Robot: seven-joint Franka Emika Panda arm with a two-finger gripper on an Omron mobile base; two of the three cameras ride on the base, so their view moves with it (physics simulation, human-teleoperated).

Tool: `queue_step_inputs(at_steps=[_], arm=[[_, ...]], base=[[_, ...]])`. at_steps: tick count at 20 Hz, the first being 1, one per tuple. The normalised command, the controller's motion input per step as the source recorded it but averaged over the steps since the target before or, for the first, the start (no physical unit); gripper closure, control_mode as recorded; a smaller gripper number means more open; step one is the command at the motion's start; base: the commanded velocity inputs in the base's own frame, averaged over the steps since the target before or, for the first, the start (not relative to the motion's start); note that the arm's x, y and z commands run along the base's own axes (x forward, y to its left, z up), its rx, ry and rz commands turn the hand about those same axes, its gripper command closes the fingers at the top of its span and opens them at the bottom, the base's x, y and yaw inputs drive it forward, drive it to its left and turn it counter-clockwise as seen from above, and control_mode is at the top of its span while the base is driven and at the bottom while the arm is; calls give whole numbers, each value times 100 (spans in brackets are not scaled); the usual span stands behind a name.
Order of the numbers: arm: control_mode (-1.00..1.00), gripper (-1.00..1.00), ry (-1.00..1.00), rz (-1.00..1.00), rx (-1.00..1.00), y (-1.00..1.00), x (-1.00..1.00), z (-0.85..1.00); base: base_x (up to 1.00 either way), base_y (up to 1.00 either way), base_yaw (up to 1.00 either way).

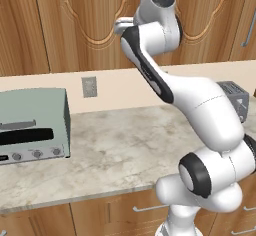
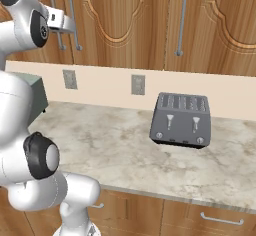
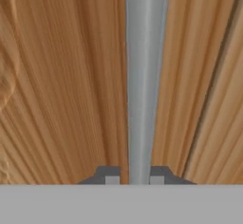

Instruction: Move the bowls from the cabinet to the plates on the dining table.

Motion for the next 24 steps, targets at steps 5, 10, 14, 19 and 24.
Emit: queue_step_inputs(at_steps=[5, 10, 14, 19, 24], arm=[[-100, 100, 0, 4, 0, 13, -42, 0], [-100, 100, 0, 4, 0, 17, -55, 0], [-100, 100, 0, 1, 0, 28, -61, 0], [-100, 100, 0, 0, 0, 33, -60, 0], [-100, 100, 0, 0, 0, 34, -59, 0]], base=[[0, 0, 0], [0, 0, 0], [0, 0, 0], [0, 0, 0], [0, 0, 0]])
